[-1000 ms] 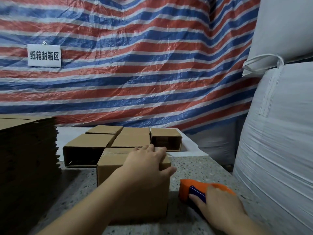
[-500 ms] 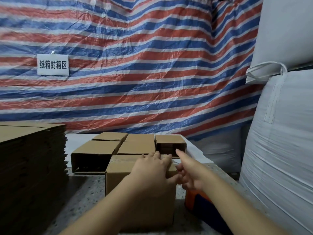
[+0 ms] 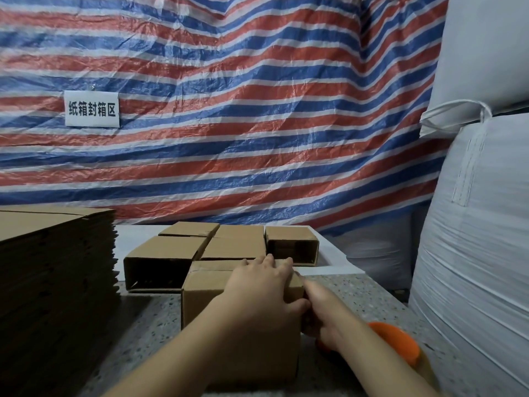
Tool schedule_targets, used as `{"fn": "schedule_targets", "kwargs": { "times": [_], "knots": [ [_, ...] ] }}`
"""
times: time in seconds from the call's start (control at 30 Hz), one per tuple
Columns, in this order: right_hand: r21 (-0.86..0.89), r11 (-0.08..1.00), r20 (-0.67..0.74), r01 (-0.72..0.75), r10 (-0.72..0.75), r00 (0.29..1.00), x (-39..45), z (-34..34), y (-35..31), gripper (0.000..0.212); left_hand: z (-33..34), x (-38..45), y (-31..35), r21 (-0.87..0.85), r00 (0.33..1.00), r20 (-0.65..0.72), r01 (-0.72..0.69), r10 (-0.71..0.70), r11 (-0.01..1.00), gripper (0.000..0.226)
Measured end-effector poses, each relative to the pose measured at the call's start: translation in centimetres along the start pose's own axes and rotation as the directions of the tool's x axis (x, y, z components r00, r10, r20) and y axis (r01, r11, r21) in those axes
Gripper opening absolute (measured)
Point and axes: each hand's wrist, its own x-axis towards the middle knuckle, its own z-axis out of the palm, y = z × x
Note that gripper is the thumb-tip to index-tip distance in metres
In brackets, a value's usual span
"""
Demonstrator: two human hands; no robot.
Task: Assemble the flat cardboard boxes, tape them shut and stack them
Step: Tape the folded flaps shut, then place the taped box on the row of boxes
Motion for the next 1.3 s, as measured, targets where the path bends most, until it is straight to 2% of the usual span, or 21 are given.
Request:
{"fn": "schedule_targets", "kwargs": {
  "times": [0.07, 0.13, 0.2, 0.27, 0.33, 0.43, 0.5, 0.6, 0.67, 0.73, 0.83, 0.9, 0.97, 1.03, 1.1, 1.13, 1.2, 1.23, 1.3],
  "knots": [
    [-0.062, 0.998, -0.006, -0.014, 0.014, 1.000, 0.0, -0.3, 0.2, 0.063, 0.0, 0.1, -0.1, 0.004, 1.000, 0.002, -0.006, 0.006, 1.000, 0.087],
    [-0.210, 0.977, -0.027, 0.026, -0.033, 0.999, -0.3, -0.5, -0.2, 0.048, 0.0, 0.1, -0.1, 0.004, 1.000, 0.000, -0.009, 0.009, 1.000, 0.090],
    [-0.317, 0.939, -0.083, 0.135, -0.169, 0.982, -0.3, -0.6, -1.1, 0.036, 0.0, 0.0, -0.1, 0.000, 1.000, 0.001, -0.005, 0.005, 1.000, 0.095],
    [-0.244, 0.938, -0.100, 0.246, -0.276, 0.956, -0.3, -0.6, -2.1, 0.041, 0.0, 0.0, 0.0, -0.009, 1.000, 0.005, 0.002, -0.002, 1.000, 0.101],
    [-0.070, 0.956, -0.019, 0.286, -0.288, 0.957, -0.3, -0.1, -3.0, 0.053, 0.0, 0.0, 0.0, -0.015, 1.000, 0.006, 0.010, -0.010, 1.000, 0.107],
    [0.089, 0.979, 0.123, 0.185, -0.195, 0.973, -0.4, 0.8, -2.9, 0.050, -0.2, 0.1, 0.0, -0.008, 1.000, 0.013, 0.006, -0.006, 1.000, 0.111],
    [0.161, 0.982, 0.194, 0.099, -0.130, 0.972, 0.0, 1.0, -2.4, 0.062, -0.3, 0.1, 0.0, -0.014, 1.000, 0.025, 0.014, -0.013, 1.000, 0.112],
    [0.194, 0.980, 0.178, 0.044, -0.079, 0.981, 0.3, 0.7, -1.9, 0.062, -0.6, 0.1, 0.0, -0.041, 0.998, 0.060, 0.025, -0.022, 0.999, 0.113],
    [0.190, 0.982, 0.175, -0.017, -0.017, 0.984, -0.1, 0.4, -1.4, 0.072, -0.9, 0.0, 0.0, -0.081, 0.997, 0.080, 0.018, -0.011, 0.997, 0.112],
    [0.112, 0.990, 0.146, -0.084, 0.067, 0.987, -0.5, 0.3, -0.9, 0.082, -1.6, -0.2, -0.4, -0.235, 0.997, 0.080, 0.018, 0.001, 0.972, 0.112],
    [-0.005, 0.999, 0.029, -0.038, 0.038, 0.999, -0.6, -0.2, -1.1, 0.084, -3.0, -0.5, -2.0, -0.633, 0.998, -0.022, 0.030, -0.057, 0.774, 0.096],
    [-0.011, 1.000, 0.006, -0.013, 0.013, 1.000, -0.6, -0.5, -2.0, 0.084, -3.9, -0.9, -3.8, -0.683, 0.973, -0.107, 0.079, -0.206, 0.726, 0.080],
    [0.003, 1.000, 0.001, -0.014, 0.014, 1.000, -1.0, -0.7, -3.1, 0.081, -4.5, -1.3, -5.9, -0.673, 0.908, -0.147, 0.200, -0.393, 0.712, 0.066],
    [0.019, 0.999, -0.006, -0.029, 0.029, 1.000, -1.1, -0.9, -4.0, 0.078, -5.2, -1.8, -7.5, -0.654, 0.827, -0.059, 0.391, -0.560, 0.647, 0.058],
    [0.039, 0.997, -0.008, -0.067, 0.067, 0.998, -1.1, -0.8, -4.7, 0.076, -5.1, -2.3, -8.4, -0.645, 0.749, 0.094, 0.547, -0.656, 0.533, 0.053],
    [0.031, 0.995, -0.007, -0.095, 0.095, 0.995, -1.0, -0.6, -4.8, 0.076, -4.7, -2.5, -8.8, -0.682, 0.731, 0.188, 0.578, -0.656, 0.448, 0.050],
    [-0.022, 0.985, 0.001, -0.169, 0.169, 0.986, -0.9, 0.2, -4.6, 0.075, -3.3, -3.2, -8.8, -0.787, 0.716, 0.429, 0.596, -0.551, 0.162, 0.050],
    [-0.035, 0.978, 0.026, -0.208, 0.209, 0.978, -0.9, 0.7, -4.3, 0.073, -2.6, -3.5, -8.8, -0.798, 0.711, 0.503, 0.600, -0.491, 0.052, 0.048],
    [-0.008, 0.968, 0.119, -0.252, 0.252, 0.960, -1.1, 1.3, -3.7, 0.065, -1.4, -3.8, -8.9, -0.806, 0.702, 0.530, 0.592, -0.476, -0.023, 0.041]
  ]
}}
